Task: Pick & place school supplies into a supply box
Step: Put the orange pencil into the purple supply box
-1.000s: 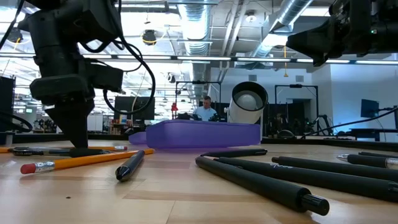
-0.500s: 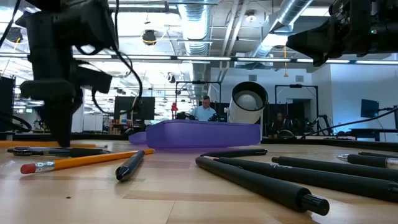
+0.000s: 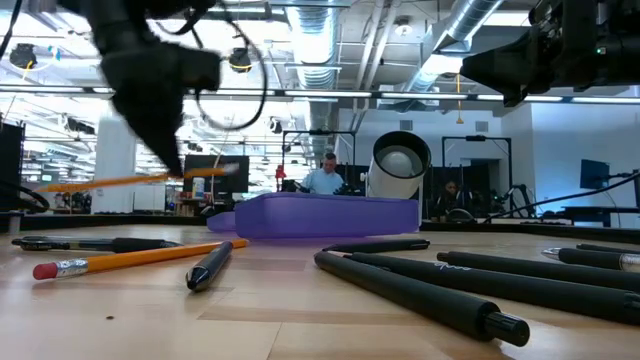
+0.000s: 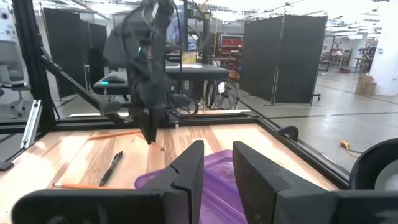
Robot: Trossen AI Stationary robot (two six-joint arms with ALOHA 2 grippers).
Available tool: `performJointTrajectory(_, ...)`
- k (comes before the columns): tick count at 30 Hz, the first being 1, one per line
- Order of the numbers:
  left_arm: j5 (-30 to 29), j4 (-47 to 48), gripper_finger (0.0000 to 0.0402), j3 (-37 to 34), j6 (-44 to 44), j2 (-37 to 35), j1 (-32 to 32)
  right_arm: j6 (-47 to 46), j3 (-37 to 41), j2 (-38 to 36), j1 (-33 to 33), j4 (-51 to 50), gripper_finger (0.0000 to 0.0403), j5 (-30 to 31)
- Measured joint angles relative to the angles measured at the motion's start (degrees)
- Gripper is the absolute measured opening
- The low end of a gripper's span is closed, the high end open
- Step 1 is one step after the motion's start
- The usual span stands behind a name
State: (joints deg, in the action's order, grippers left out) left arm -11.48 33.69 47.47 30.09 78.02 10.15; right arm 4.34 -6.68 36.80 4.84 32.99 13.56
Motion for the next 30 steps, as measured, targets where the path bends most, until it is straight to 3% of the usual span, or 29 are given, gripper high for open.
performJointTrajectory(5,-1.5,-4.3,0.0,6.0,-8.8,0.0,-3.7,0.0,0.0,0.0,0.0,0.0,0.0082,0.0)
performJointTrajectory(13,-2.5,-27.6,0.0,6.9,-19.2,3.5,-12.1,-1.3,0.0,0.0,0.0,0.2,0.0082,0.0)
performJointTrajectory(18,4.2,-38.3,0.0,6.9,-20.1,12.4,-15.2,-1.4,0.0,0.0,0.0,-0.3,0.0082,0.0)
performJointTrajectory(26,8.2,-40.6,0.0,7.1,-18.9,19.2,-17.4,-1.4,0.0,0.0,0.0,-0.5,0.0082,0.0)
performJointTrajectory(30,8.2,-32.2,0.0009,9.5,-19.9,19.4,-17.7,-1.5,0.0,0.0,0.0,-0.6,0.0082,0.0)
